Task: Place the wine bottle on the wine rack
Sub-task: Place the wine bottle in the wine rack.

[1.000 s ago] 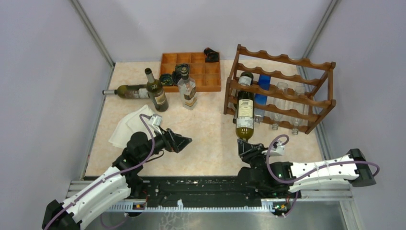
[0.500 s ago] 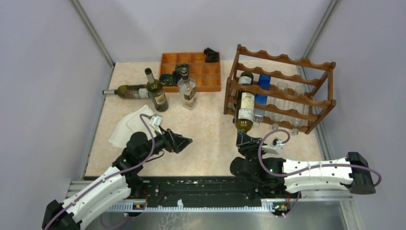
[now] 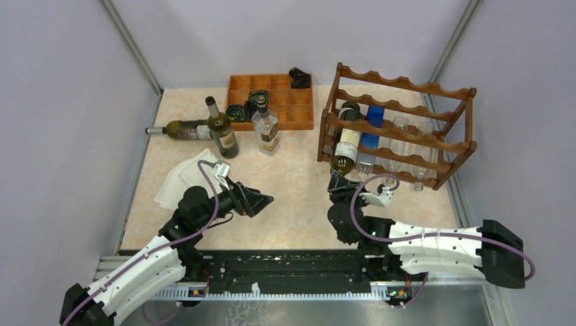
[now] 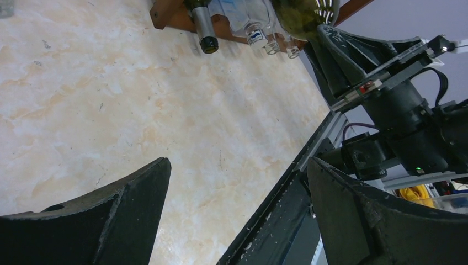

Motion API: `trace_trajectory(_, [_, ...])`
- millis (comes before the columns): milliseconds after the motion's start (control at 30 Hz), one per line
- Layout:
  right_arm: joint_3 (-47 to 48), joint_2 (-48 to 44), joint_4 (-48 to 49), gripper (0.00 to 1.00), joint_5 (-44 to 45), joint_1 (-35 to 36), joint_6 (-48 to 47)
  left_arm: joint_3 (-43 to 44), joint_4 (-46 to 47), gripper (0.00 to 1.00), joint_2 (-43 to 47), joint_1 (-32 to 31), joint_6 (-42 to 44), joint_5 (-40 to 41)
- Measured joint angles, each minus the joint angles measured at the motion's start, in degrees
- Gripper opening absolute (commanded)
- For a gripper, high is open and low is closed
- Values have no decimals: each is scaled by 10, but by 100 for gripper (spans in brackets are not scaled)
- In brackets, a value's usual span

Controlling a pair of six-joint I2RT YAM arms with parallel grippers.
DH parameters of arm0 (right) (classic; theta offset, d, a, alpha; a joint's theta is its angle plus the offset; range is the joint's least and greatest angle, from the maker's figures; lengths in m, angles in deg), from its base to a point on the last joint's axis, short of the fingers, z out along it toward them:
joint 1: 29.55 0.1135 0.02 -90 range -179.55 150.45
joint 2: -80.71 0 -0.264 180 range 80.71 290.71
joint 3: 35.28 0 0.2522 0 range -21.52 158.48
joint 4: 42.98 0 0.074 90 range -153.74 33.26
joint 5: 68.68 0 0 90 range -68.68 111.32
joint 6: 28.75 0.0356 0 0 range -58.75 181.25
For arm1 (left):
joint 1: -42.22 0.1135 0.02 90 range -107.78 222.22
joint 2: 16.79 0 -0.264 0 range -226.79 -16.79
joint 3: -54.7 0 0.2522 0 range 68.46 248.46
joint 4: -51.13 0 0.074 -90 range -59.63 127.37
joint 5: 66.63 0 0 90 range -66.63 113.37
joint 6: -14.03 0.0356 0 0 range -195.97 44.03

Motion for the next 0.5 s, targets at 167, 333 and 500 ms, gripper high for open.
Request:
trace_trajectory(167, [-42,10,177,0,-45,-42,-163,1,7,99,-5,0,0,-8])
trace_trajectory(333, [-43,30,247,0,-71,-86,-257,1,23,99,-19,0,0,-16])
trace_trajectory(500, [-47,45,291,0,-94,-115,-305,1,35,99,-31,0,0,-24])
